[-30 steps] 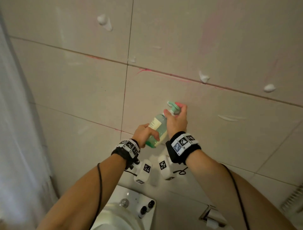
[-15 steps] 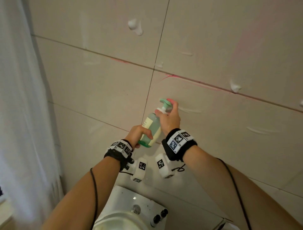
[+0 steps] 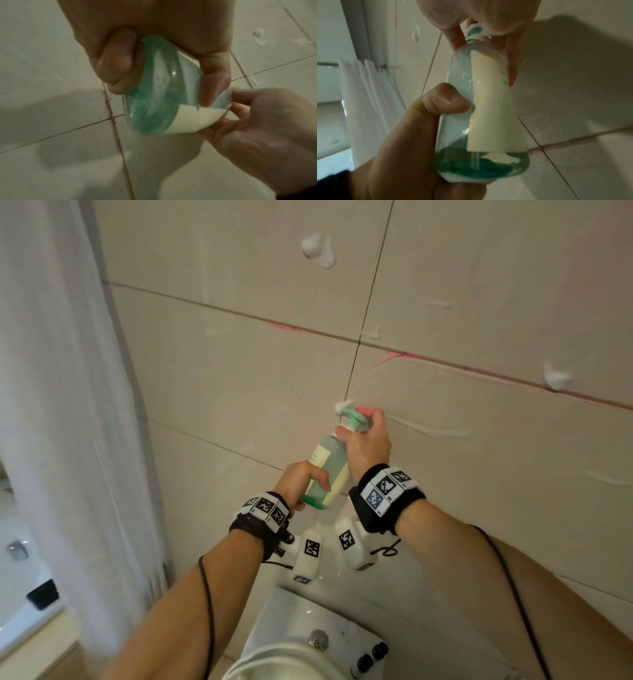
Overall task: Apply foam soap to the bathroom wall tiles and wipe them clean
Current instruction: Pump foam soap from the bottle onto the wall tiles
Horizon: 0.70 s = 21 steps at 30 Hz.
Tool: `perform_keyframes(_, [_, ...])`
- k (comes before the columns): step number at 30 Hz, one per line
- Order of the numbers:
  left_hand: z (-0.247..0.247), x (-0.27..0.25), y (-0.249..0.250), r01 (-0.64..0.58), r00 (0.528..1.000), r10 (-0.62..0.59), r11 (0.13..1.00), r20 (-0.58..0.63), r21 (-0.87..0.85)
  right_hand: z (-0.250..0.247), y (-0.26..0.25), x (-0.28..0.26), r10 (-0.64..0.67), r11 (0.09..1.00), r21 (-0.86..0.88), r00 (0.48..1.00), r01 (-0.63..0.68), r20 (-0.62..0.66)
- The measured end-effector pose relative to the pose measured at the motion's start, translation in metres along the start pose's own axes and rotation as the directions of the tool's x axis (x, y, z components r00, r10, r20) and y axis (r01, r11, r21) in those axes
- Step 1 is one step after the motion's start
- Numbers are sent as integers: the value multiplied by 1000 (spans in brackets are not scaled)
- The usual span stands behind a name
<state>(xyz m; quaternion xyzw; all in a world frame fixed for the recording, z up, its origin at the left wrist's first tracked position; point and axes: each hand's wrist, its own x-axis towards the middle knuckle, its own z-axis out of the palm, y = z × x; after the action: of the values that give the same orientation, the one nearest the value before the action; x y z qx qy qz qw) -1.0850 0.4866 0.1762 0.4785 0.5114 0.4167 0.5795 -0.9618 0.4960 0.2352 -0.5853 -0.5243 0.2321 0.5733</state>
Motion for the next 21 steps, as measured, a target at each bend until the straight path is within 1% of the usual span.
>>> perform_keyframes(3, [-6,1,-5,-26,1000,26,999,0,31,4,1,-5,-26,1000,2,999,25,40])
perform_keyframes(7, [-3,1,-8,-73,996,70,995,49,61,-4,-1,-5,-38,999,-16,996,39,85])
perform_keyframes(11, [15,-2,-10,-100,991,93,993,100,61,-26,1,-3,-23,999,-40,995,27,102])
perform_keyframes(15, [40,-10,-17,-128,978,110,987,174,94,-57,14,-6,2,1000,-23,998,0,69])
perform_keyframes(18, [63,-16,-19,-152,970,118,977,211,152,-87,24,-9,57,998,26,997,-59,43])
perform_keyframes(21, [90,-25,-16,-169,964,116,961,238,219,-122,33,-10,198,974,98,979,-202,49])
